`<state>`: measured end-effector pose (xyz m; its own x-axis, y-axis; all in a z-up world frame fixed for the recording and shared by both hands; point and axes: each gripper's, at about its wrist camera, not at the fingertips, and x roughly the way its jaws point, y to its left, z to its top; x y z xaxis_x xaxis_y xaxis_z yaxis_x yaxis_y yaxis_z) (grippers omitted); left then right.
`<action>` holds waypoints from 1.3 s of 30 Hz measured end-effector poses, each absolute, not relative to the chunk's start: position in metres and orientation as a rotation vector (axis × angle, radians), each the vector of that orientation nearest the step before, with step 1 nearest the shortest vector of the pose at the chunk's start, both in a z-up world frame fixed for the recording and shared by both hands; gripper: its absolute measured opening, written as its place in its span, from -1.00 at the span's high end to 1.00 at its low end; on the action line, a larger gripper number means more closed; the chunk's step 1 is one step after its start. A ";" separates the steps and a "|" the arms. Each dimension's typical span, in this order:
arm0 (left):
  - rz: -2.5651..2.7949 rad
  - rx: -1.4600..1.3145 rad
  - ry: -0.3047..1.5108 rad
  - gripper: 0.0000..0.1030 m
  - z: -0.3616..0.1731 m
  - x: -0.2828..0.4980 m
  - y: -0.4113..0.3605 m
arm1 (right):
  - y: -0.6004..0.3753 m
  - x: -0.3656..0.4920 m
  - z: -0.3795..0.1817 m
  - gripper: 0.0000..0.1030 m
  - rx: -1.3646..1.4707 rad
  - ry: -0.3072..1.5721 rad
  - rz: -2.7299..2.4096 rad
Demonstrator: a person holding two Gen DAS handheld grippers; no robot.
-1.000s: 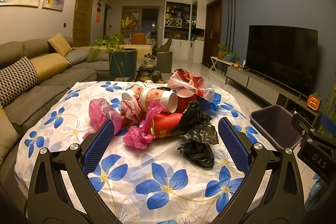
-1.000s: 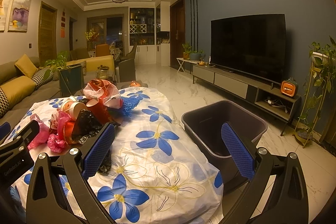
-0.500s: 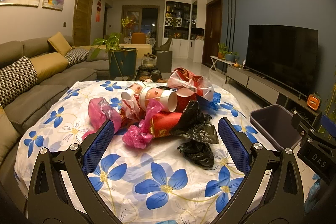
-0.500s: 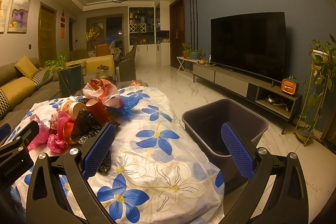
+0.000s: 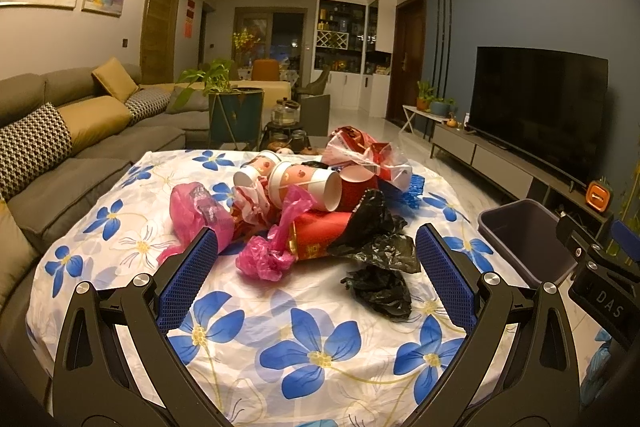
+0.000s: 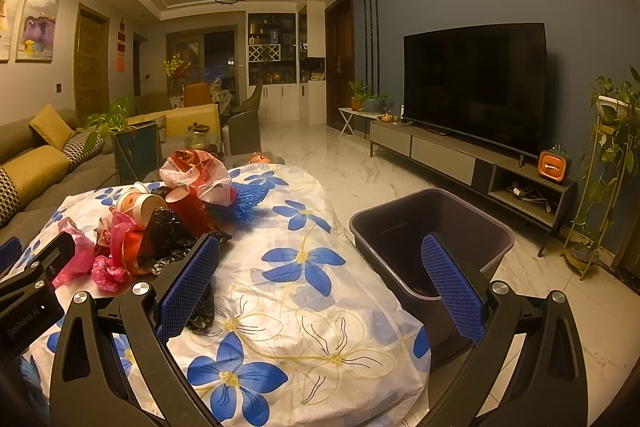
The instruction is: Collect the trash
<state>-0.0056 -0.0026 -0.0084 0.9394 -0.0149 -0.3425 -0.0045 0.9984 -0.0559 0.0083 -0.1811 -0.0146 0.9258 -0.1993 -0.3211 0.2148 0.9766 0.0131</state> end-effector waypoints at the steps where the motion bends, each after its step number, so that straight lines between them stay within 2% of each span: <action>1: -0.005 -0.056 0.350 -0.89 -0.009 -0.006 -0.003 | -0.181 0.008 -0.015 -0.90 0.049 0.325 -0.211; 39: 0.015 -0.092 0.383 -0.89 -0.019 0.015 0.016 | -0.172 0.029 -0.027 -0.90 0.058 0.347 -0.147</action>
<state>0.0147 0.0162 -0.0186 0.9276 -0.0026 -0.3734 -0.0321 0.9957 -0.0866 0.0292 -0.1721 -0.0271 0.9300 -0.1336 -0.3425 0.1535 0.9876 0.0317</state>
